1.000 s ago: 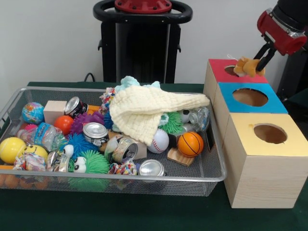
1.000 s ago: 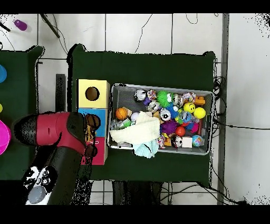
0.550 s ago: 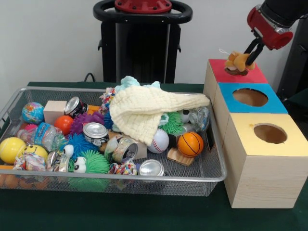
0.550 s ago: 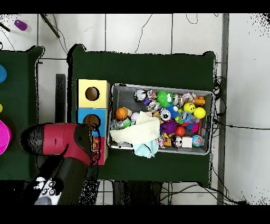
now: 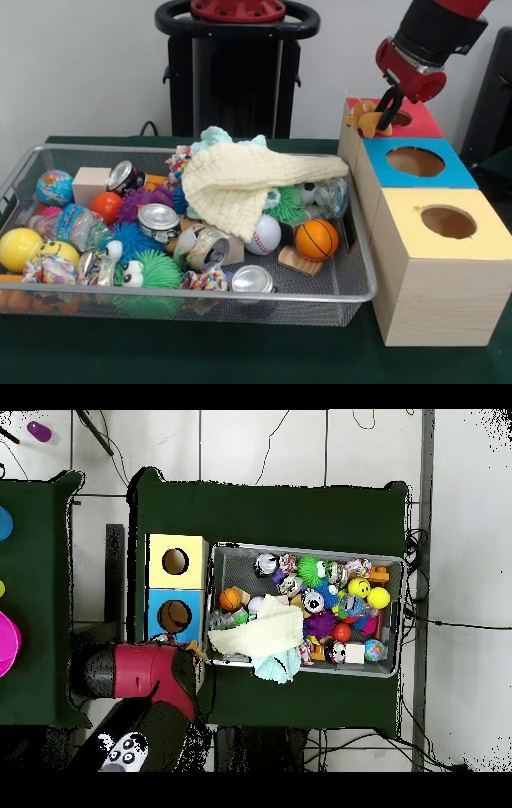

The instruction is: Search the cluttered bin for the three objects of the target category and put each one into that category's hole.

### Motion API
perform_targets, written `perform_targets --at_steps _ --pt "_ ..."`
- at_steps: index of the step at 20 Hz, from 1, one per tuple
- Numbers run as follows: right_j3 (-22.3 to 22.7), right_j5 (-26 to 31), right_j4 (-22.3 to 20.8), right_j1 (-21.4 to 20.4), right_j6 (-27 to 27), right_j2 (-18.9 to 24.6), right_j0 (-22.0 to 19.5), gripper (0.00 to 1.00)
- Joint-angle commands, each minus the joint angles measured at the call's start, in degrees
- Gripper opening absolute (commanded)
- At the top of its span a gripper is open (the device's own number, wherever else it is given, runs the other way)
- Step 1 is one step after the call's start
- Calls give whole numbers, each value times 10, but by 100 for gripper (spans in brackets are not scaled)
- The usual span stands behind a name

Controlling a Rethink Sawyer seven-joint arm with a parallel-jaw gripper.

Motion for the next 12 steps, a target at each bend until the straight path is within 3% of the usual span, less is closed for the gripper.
perform_targets --at_steps 1,5,12 --pt "83 -59 34 42 93 67 -20 0" --pt "70 -60 47 57 103 62 -11 0" --pt "16 -9 67 90 140 42 14 0"
